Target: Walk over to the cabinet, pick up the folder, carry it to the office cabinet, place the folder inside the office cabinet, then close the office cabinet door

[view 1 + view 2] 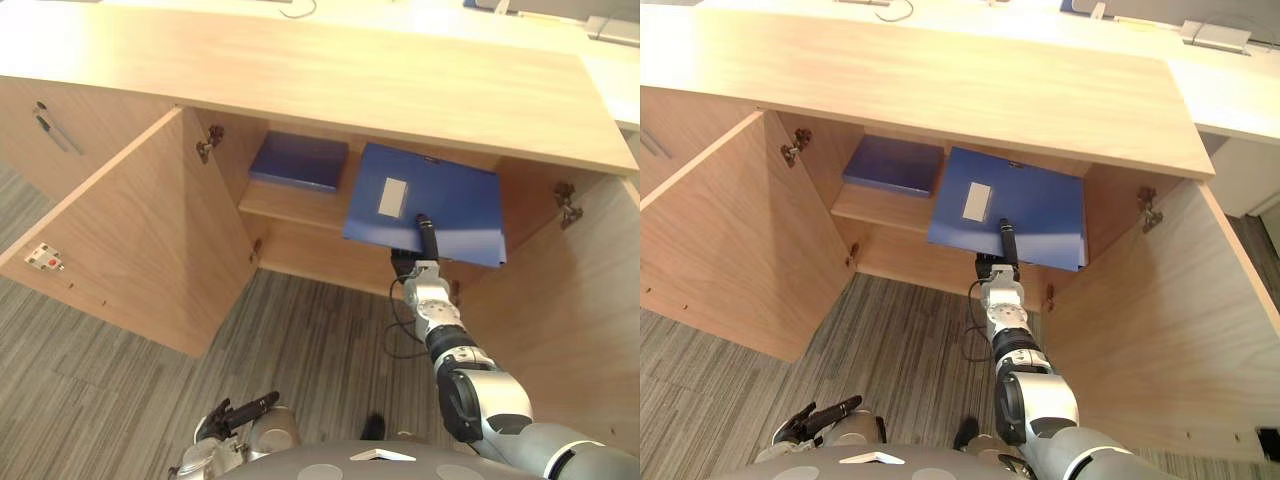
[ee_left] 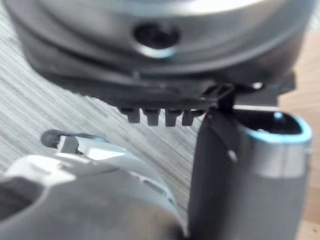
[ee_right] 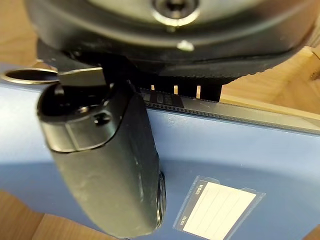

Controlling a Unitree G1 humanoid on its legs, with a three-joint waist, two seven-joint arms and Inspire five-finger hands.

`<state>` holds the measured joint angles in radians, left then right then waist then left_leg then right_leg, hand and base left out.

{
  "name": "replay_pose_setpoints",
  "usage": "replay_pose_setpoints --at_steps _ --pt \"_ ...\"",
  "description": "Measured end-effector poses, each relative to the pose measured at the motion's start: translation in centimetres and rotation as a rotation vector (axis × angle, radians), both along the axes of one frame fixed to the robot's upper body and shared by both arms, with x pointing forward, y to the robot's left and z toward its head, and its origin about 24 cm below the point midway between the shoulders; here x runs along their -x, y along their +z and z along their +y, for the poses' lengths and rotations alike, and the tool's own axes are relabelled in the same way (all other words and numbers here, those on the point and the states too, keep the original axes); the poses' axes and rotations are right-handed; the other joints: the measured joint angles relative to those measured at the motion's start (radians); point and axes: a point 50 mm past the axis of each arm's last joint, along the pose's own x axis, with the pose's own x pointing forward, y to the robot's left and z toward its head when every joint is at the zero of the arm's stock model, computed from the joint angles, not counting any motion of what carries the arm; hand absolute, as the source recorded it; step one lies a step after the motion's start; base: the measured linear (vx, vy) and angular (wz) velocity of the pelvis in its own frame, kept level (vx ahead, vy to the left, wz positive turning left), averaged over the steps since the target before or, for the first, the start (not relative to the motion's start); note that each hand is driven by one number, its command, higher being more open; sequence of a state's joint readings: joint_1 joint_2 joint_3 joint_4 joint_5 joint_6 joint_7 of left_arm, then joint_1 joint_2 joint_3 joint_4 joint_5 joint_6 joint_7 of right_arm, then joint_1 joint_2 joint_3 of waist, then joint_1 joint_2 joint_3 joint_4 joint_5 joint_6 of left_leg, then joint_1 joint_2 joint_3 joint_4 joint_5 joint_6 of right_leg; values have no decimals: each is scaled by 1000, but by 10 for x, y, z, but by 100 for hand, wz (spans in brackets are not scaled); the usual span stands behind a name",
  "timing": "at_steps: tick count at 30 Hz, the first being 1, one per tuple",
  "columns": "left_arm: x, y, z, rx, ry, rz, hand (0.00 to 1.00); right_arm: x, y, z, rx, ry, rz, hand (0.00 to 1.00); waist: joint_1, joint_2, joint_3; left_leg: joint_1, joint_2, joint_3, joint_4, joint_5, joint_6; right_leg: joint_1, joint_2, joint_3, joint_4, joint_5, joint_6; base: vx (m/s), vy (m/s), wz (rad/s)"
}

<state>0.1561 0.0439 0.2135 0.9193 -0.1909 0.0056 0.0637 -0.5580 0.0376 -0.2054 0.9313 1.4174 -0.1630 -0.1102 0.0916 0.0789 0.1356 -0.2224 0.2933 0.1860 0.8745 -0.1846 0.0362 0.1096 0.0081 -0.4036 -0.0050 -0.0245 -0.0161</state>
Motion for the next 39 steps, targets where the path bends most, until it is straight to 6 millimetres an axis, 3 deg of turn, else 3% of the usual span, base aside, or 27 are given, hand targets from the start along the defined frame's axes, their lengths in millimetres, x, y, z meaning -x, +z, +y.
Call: replay_pose_setpoints --at_steps 1,3,4,7,9,10,11,12,15,18,21,26,28,34,39 --pt "-3 1 1 -5 -1 -15 100 0 2 4 -16 0 -10 0 9 -5 3 -24 4 2 44 15 -6 14 -7 12 -6 -5 -2 192 -9 -34" --pt "-8 3 -1 -4 -4 -38 100 -4 12 16 -41 10 -62 0 23 -6 2 -71 4 6 49 -44 -23 15 -20 45 -16 -12 -9 171 19 -37" --pt "-9 4 -2 -3 -3 -44 100 -6 19 21 -40 26 -90 0 24 -1 3 -92 -4 3 5 -74 -36 16 -29 60 -23 -12 -9 189 54 -36" --pt "-15 10 -1 -65 -54 -67 100 -8 24 26 -6 50 -108 0 42 -10 13 -102 -40 -9 -211 -85 -70 26 -64 95 -10 -31 16 228 175 -36" --pt "-20 12 -3 -115 -127 -72 100 -9 27 24 38 66 -114 0 40 0 23 -92 -75 -35 -394 -24 -90 29 -95 105 24 -63 61 197 263 -22" --pt "-21 12 -7 -122 -146 -71 100 -11 31 22 74 85 -122 0 44 21 35 -63 -79 -44 -464 98 -108 29 -102 119 54 -89 93 183 289 -28" --pt "-23 14 -5 -145 -145 -79 100 -11 32 25 95 107 -120 0 43 -10 39 -52 -105 -12 -471 80 -95 25 -134 103 69 -97 99 191 262 -31" --pt "-23 14 -2 -159 -140 -81 100 -12 35 29 105 125 -121 0 49 -19 39 -54 -111 2 -467 69 -89 18 -146 96 72 -97 99 195 192 -28" --pt "-32 21 2 -192 -115 -126 100 -19 64 40 173 206 -237 0 60 -21 86 -91 -120 29 -390 27 -49 -10 -183 78 82 -89 111 164 185 -20" --pt "-40 26 0 -204 -102 -159 100 -29 101 42 228 236 -380 0 71 -14 111 -164 -119 52 -383 23 -42 -159 -213 96 201 -102 130 33 128 -26" --pt "-49 31 1 -229 -88 -199 100 -40 128 30 276 202 -448 0 71 -16 156 -188 -119 78 -363 13 -26 -256 -245 121 329 -131 139 10 75 -34" --pt "-69 42 1 -236 -63 -288 100 -51 189 -8 306 14 -595 0 67 -14 241 -272 -108 89 -262 -19 -4 -415 -286 162 529 -189 152 -53 7 -28" --pt "-71 44 1 -233 -58 -299 100 -52 199 -19 296 -45 -602 0 67 -12 246 -297 -109 85 -243 -28 -7 -448 -290 162 565 -208 152 -84 -25 -3" --pt "-99 57 -5 -207 -24 -398 100 -52 259 -67 107 -321 -692 0 65 6 293 -461 -126 22 -145 -33 -8 -598 -339 138 733 -297 143 -118 -36 25" --pt "-106 61 -3 -217 14 -414 100 -47 278 -88 -19 -443 -709 0 64 9 308 -567 -143 -12 -78 -33 -7 -682 -370 130 827 -350 145 -108 -12 24"
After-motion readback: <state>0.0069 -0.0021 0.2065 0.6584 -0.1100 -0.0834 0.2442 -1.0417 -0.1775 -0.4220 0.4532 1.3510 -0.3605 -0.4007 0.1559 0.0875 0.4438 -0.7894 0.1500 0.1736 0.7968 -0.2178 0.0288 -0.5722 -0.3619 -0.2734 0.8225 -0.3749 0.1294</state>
